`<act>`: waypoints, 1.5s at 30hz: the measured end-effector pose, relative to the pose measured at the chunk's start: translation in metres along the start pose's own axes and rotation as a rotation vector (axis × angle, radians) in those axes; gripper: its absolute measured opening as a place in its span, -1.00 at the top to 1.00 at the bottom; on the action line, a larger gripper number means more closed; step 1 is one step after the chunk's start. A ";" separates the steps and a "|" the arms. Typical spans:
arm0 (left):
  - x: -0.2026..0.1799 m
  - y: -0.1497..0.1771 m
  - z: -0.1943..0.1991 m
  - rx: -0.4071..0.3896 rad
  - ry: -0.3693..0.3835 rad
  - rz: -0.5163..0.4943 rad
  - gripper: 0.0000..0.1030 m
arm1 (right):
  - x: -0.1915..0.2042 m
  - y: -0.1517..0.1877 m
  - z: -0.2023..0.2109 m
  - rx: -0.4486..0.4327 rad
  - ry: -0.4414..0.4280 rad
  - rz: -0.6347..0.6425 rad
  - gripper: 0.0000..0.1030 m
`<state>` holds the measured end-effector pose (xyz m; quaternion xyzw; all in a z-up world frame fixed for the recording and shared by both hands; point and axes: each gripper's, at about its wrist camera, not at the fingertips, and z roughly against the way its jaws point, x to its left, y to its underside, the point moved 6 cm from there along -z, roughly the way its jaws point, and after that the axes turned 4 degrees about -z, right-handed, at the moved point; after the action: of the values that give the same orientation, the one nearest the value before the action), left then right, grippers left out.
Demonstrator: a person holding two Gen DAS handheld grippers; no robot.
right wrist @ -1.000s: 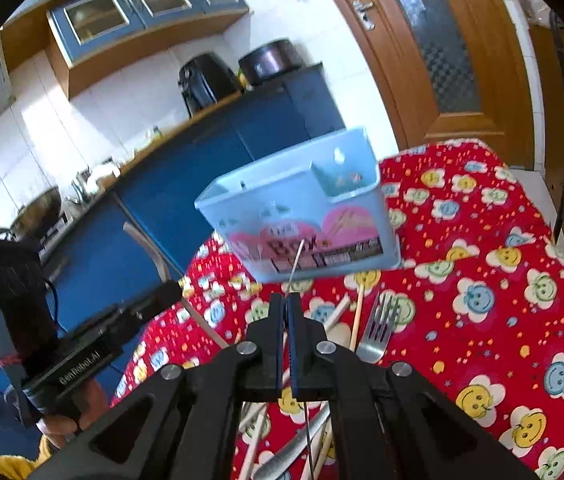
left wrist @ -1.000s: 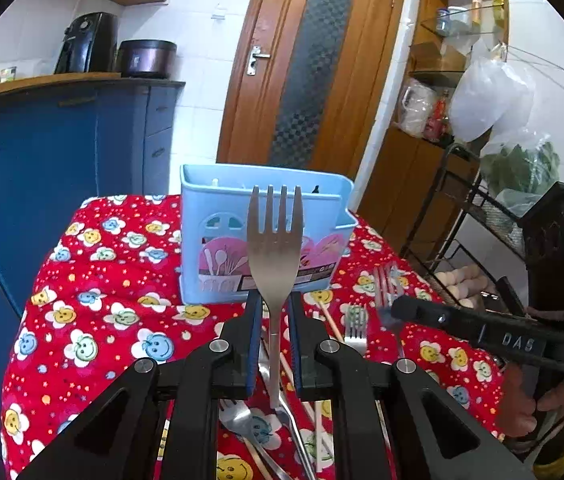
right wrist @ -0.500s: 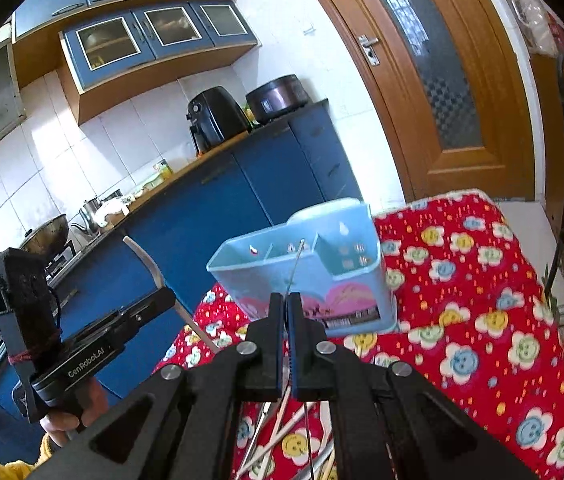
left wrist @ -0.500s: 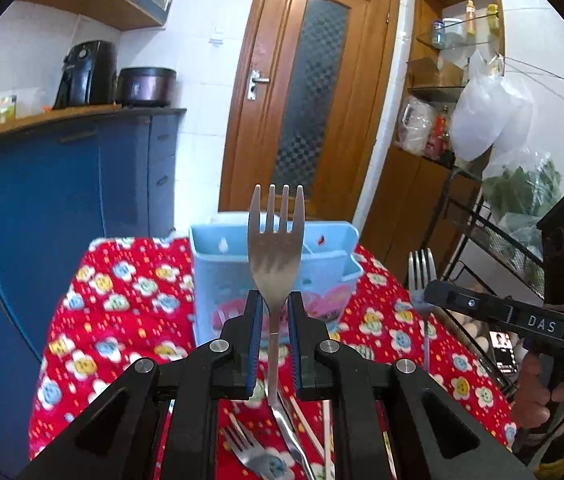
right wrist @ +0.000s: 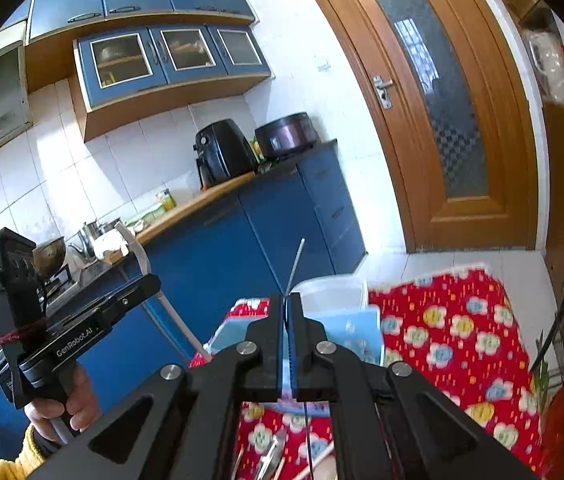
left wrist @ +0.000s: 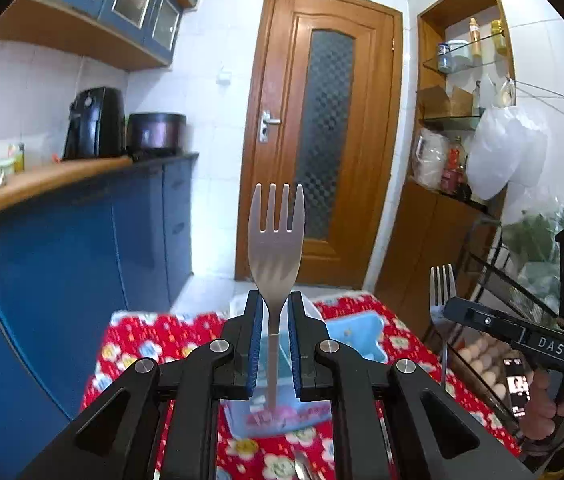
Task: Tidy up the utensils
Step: 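Lift both held forks and carry them over the blue holder, then lower both forks into the blue holder and open both tools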
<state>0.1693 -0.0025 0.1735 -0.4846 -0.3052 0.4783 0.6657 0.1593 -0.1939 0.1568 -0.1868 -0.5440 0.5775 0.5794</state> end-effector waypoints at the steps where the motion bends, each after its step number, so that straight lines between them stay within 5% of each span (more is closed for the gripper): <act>1: 0.000 -0.006 -0.002 -0.005 -0.002 -0.002 0.76 | 0.000 -0.006 -0.003 -0.011 0.005 0.004 0.94; 14: 0.006 -0.004 -0.060 0.023 -0.040 -0.010 0.76 | -0.013 -0.050 -0.047 -0.146 0.103 0.034 0.94; 30: 0.018 0.044 -0.112 0.123 -0.029 0.014 0.76 | -0.039 -0.014 -0.089 -0.120 0.141 0.043 0.94; 45: 0.013 0.061 -0.114 0.137 -0.011 -0.006 0.76 | -0.044 0.024 -0.108 -0.006 0.180 0.028 0.87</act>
<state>0.2527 -0.0262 0.0761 -0.4340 -0.2770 0.4988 0.6972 0.2509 -0.1821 0.0821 -0.2473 -0.4887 0.5649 0.6171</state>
